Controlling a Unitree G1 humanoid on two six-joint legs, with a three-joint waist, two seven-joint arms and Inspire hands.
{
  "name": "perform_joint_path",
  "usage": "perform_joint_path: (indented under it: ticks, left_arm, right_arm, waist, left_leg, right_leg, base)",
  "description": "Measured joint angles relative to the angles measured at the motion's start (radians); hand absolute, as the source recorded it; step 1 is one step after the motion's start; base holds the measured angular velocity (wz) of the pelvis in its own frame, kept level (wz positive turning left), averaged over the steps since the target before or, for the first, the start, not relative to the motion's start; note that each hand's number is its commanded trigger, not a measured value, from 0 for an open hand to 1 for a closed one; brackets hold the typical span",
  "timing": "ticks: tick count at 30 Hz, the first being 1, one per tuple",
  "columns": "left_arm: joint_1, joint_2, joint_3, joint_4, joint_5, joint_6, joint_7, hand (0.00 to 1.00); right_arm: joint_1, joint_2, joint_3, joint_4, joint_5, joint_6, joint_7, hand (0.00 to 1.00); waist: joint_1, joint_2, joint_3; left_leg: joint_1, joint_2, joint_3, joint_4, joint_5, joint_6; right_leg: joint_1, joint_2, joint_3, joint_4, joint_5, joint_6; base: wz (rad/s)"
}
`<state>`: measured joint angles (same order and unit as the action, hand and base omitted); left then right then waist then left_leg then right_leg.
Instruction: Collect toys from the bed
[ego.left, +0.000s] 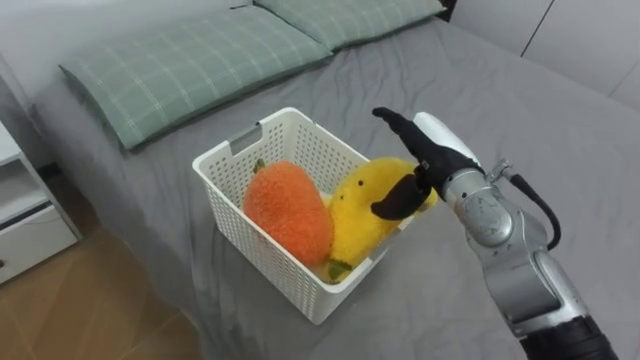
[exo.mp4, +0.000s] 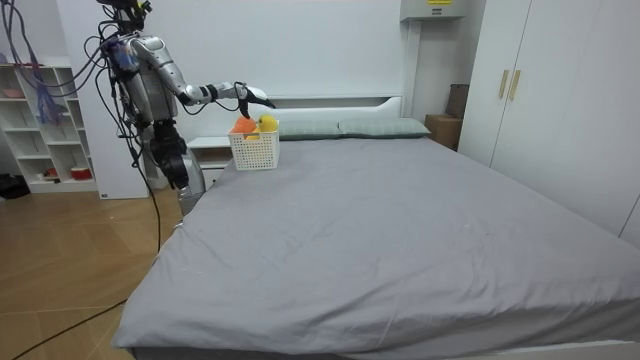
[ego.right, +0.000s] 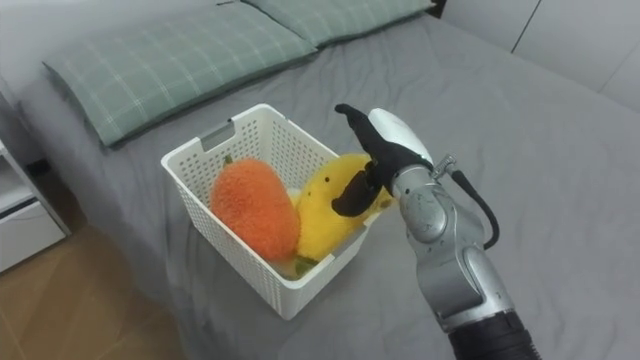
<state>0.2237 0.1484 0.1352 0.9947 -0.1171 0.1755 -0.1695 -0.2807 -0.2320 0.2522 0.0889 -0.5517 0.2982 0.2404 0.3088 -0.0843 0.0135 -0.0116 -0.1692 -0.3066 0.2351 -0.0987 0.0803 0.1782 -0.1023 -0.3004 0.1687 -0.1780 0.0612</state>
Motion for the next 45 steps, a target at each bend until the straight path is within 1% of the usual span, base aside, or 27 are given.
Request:
perform_joint_path:
  ticks: [1,4,10,12,15,18,19,20,22,23,24,25,26,28,29,31,32,33,34,36,38,39,40,41,42,44,45]
  left_arm:
    - [0.0,0.0,-0.001,0.002,0.0,0.0,0.0,0.0]
    - [0.0,0.002,-0.005,0.003,-0.005,0.0,0.0,0.0]
    - [-0.001,0.007,-0.019,-0.005,-0.007,0.001,0.0,0.0]
    - [0.002,0.007,-0.02,-0.005,-0.007,0.001,0.0,0.0]
    - [0.007,0.006,-0.016,-0.003,-0.007,-0.008,0.0,0.0]
    - [0.034,0.007,-0.015,-0.003,-0.01,-0.023,0.001,0.0]
    - [0.044,0.004,-0.009,-0.001,-0.01,-0.032,0.001,0.0]
    - [0.05,-0.001,0.006,-0.001,-0.01,-0.038,0.001,0.0]
    - [0.052,-0.001,0.011,0.016,-0.011,-0.055,0.001,0.0]
    - [0.054,0.0,0.014,0.027,-0.011,-0.063,0.001,0.0]
    - [0.054,-0.001,0.015,0.031,-0.011,-0.067,0.001,0.0]
    - [0.054,-0.003,0.018,0.042,-0.011,-0.073,0.001,0.0]
    - [0.054,-0.002,0.017,0.047,-0.011,-0.073,0.0,0.0]
    - [0.064,0.0,0.018,0.051,-0.011,-0.081,0.0,0.0]
    - [0.066,-0.001,0.018,0.062,-0.01,-0.094,0.0,0.0]
    - [0.066,0.0,0.03,0.081,-0.01,-0.103,0.0,0.0]
    - [0.067,0.002,0.03,0.085,-0.01,-0.104,0.0,0.0]
    - [0.068,0.003,0.03,0.085,-0.01,-0.104,0.0,0.0]
    - [0.07,0.004,0.031,0.085,-0.011,-0.106,0.0,0.0]
    - [0.074,0.007,0.03,0.085,-0.014,-0.111,0.001,0.0]
    - [0.078,0.013,0.03,0.085,-0.05,-0.112,0.003,0.0]
    - [0.078,0.015,0.03,0.085,-0.05,-0.114,0.003,0.0]
    - [0.076,0.017,0.03,0.084,-0.053,-0.115,0.005,0.0]
    - [0.075,0.016,0.03,0.075,-0.07,-0.116,0.006,0.0]
    - [0.079,0.016,0.03,0.071,-0.078,-0.116,0.006,0.0]
    - [0.084,0.016,0.038,0.062,-0.09,-0.116,0.007,0.0]
    - [0.082,0.016,0.038,0.062,-0.092,-0.116,0.007,0.0]
  right_arm:
    - [0.002,0.0,0.0,0.0,0.001,0.0,0.0,0.0]
    - [0.005,0.0,0.0,0.003,0.005,0.0,-0.001,0.0]
    - [0.007,-0.007,-0.002,0.018,0.137,-0.003,-0.043,0.0]
    - [0.008,-0.007,-0.009,0.018,0.183,-0.014,-0.054,0.0]
    - [0.019,-0.007,-0.054,0.008,0.281,-0.04,-0.076,0.0]
    - [0.055,-0.007,-0.107,-0.032,0.344,-0.071,-0.109,0.0]
    - [0.083,-0.007,-0.141,-0.053,0.365,-0.102,-0.12,0.0]
    - [0.109,-0.007,-0.179,-0.073,0.4,-0.125,-0.133,0.0]
    - [0.139,-0.01,-0.228,-0.092,0.462,-0.147,-0.159,0.0]
    - [0.165,-0.01,-0.26,-0.11,0.502,-0.155,-0.17,0.0]
    - [0.175,-0.01,-0.278,-0.122,0.517,-0.159,-0.173,0.0]
    - [0.194,-0.01,-0.312,-0.141,0.542,-0.17,-0.184,0.0]
    - [0.202,-0.01,-0.327,-0.142,0.556,-0.181,-0.193,0.0]
    - [0.241,-0.011,-0.39,-0.142,0.615,-0.206,-0.236,0.0]
    - [0.259,-0.011,-0.416,-0.142,0.628,-0.213,-0.256,0.0]
    - [0.282,-0.011,-0.448,-0.142,0.67,-0.22,-0.283,0.0]
    - [0.301,-0.012,-0.473,-0.139,0.724,-0.24,-0.296,0.0]
    - [0.315,-0.014,-0.485,-0.139,0.758,-0.249,-0.307,0.0]
    - [0.34,-0.017,-0.505,-0.139,0.832,-0.257,-0.332,0.0]
    - [0.368,-0.017,-0.525,-0.126,0.927,-0.258,-0.367,0.0]
    - [0.373,-0.017,-0.549,-0.021,1.04,-0.268,-0.393,0.0]
    - [0.374,-0.018,-0.557,0.013,1.063,-0.268,-0.399,0.0]
    - [0.384,-0.018,-0.577,0.073,1.109,-0.268,-0.418,0.0]
    - [0.402,-0.017,-0.592,0.118,1.166,-0.268,-0.444,0.0]
    - [0.415,-0.016,-0.597,0.137,1.205,-0.268,-0.453,0.0]
    - [0.444,-0.009,-0.629,0.26,1.396,-0.269,-0.473,0.0]
    - [0.444,-0.009,-0.633,0.302,1.439,-0.274,-0.477,0.0]
  waist:
    - [-0.001,0.004,0.0029]
    - [-0.004,0.004,0.0025]
    - [-0.011,0.003,-0.0014]
    - [-0.026,0.003,-0.0026]
    - [-0.044,0.006,-0.0052]
    - [-0.085,0.013,-0.0079]
    - [-0.099,0.017,-0.0116]
    - [-0.119,0.02,-0.0113]
    - [-0.148,0.027,-0.0092]
    - [-0.17,0.031,-0.0154]
    - [-0.177,0.031,-0.0161]
    - [-0.195,0.037,-0.0155]
    - [-0.206,0.039,-0.0157]
    - [-0.253,0.046,-0.0178]
    - [-0.261,0.051,-0.0187]
    - [-0.284,0.055,-0.0202]
    - [-0.307,0.056,-0.0197]
    - [-0.314,0.056,-0.0198]
    - [-0.33,0.055,-0.0189]
    - [-0.35,0.055,-0.0184]
    - [-0.375,0.051,-0.0169]
    - [-0.385,0.053,-0.0183]
    - [-0.394,0.048,-0.0166]
    - [-0.395,0.05,-0.0158]
    - [-0.397,0.053,-0.0175]
    - [-0.415,0.055,-0.0188]
    - [-0.415,0.057,-0.0183]
  left_leg:
    - [0.002,0.0,0.0,0.0,0.0,0.0]
    - [0.0,0.0,0.0,0.0,-0.001,0.001]
    - [-0.006,0.0,0.002,0.002,-0.002,0.003]
    - [-0.007,0.0,0.005,0.004,-0.001,0.001]
    - [-0.01,0.003,0.027,0.008,-0.003,0.005]
    - [0.006,0.005,0.041,0.003,-0.008,0.01]
    - [0.011,0.009,0.059,0.002,-0.012,0.014]
    - [0.015,0.012,0.072,0.002,-0.015,0.016]
    - [0.019,0.017,0.091,0.002,-0.023,0.018]
    - [0.019,0.024,0.113,0.001,-0.026,0.018]
    - [0.019,0.027,0.123,0.0,-0.028,0.018]
    - [0.019,0.034,0.143,0.0,-0.033,0.018]
    - [0.019,0.035,0.147,0.0,-0.034,0.018]
    - [0.026,0.048,0.186,0.0,-0.045,0.02]
    - [0.033,0.055,0.204,-0.002,-0.052,0.019]
    - [0.045,0.068,0.234,-0.01,-0.057,0.02]
    - [0.048,0.075,0.251,-0.012,-0.063,0.02]
    - [0.05,0.077,0.255,-0.014,-0.065,0.018]
    - [0.051,0.084,0.275,-0.015,-0.07,0.016]
    - [0.055,0.094,0.297,-0.017,-0.076,0.015]
    - [0.07,0.109,0.335,-0.021,-0.086,0.011]
    - [0.072,0.11,0.337,-0.021,-0.088,0.01]
    - [0.073,0.113,0.344,-0.023,-0.091,0.01]
    - [0.072,0.117,0.359,-0.025,-0.097,0.009]
    - [0.072,0.118,0.361,-0.026,-0.099,0.009]
    - [0.079,0.122,0.37,-0.032,-0.102,0.007]
    - [0.081,0.124,0.376,-0.033,-0.103,0.007]
  right_leg:
    - [0.0,0.0,0.0,0.0,0.0,0.0]
    - [-0.002,0.0,0.001,0.0,0.0,0.0]
    - [-0.008,0.0,0.0,-0.001,-0.002,-0.001]
    - [-0.007,0.0,-0.001,-0.001,-0.002,-0.001]
    - [-0.004,-0.001,0.009,0.0,-0.002,-0.001]
    - [-0.005,-0.003,0.038,0.001,-0.002,-0.001]
    - [-0.004,-0.003,0.054,0.002,-0.002,-0.001]
    - [-0.004,-0.003,0.064,0.003,-0.001,-0.001]
    - [-0.007,-0.001,0.083,0.003,0.001,0.001]
    - [-0.019,0.0,0.103,0.006,0.001,0.001]
    - [-0.024,0.001,0.111,0.009,0.001,0.001]
    - [-0.037,0.003,0.124,0.019,0.001,0.001]
    - [-0.039,0.004,0.129,0.02,0.002,0.0]
    - [-0.042,0.008,0.145,0.02,0.003,-0.001]
    - [-0.045,0.013,0.164,0.019,0.007,-0.001]
    - [-0.045,0.018,0.165,0.02,0.009,-0.004]
    - [-0.049,0.02,0.164,0.02,0.009,-0.004]
    - [-0.052,0.021,0.165,0.02,0.009,-0.005]
    - [-0.052,0.024,0.168,0.02,0.01,-0.006]
    - [-0.054,0.031,0.18,0.019,0.012,-0.008]
    - [-0.055,0.04,0.2,0.017,0.014,-0.012]
    - [-0.054,0.042,0.202,0.017,0.014,-0.012]
    - [-0.057,0.044,0.208,0.017,0.014,-0.012]
    - [-0.064,0.048,0.219,0.017,0.014,-0.012]
    - [-0.066,0.048,0.216,0.017,0.015,-0.013]
    - [-0.065,0.052,0.212,0.016,0.015,-0.013]
    - [-0.065,0.053,0.214,0.015,0.015,-0.013]
  base:
    - [0.0]
    - [0.0]
    - [0.0]
    - [0.0]
    - [-0.09]
    - [-0.23]
    - [-0.34]
    - [-0.35]
    - [-0.4]
    - [-0.49]
    - [-0.58]
    - [-0.48]
    - [-0.45]
    - [-0.49]
    - [-0.59]
    - [-0.53]
    - [-0.43]
    - [-0.38]
    - [-0.38]
    - [-0.41]
    - [-0.48]
    - [-0.3]
    - [-0.27]
    - [-0.29]
    - [-0.26]
    - [-0.12]
    - [-0.16]
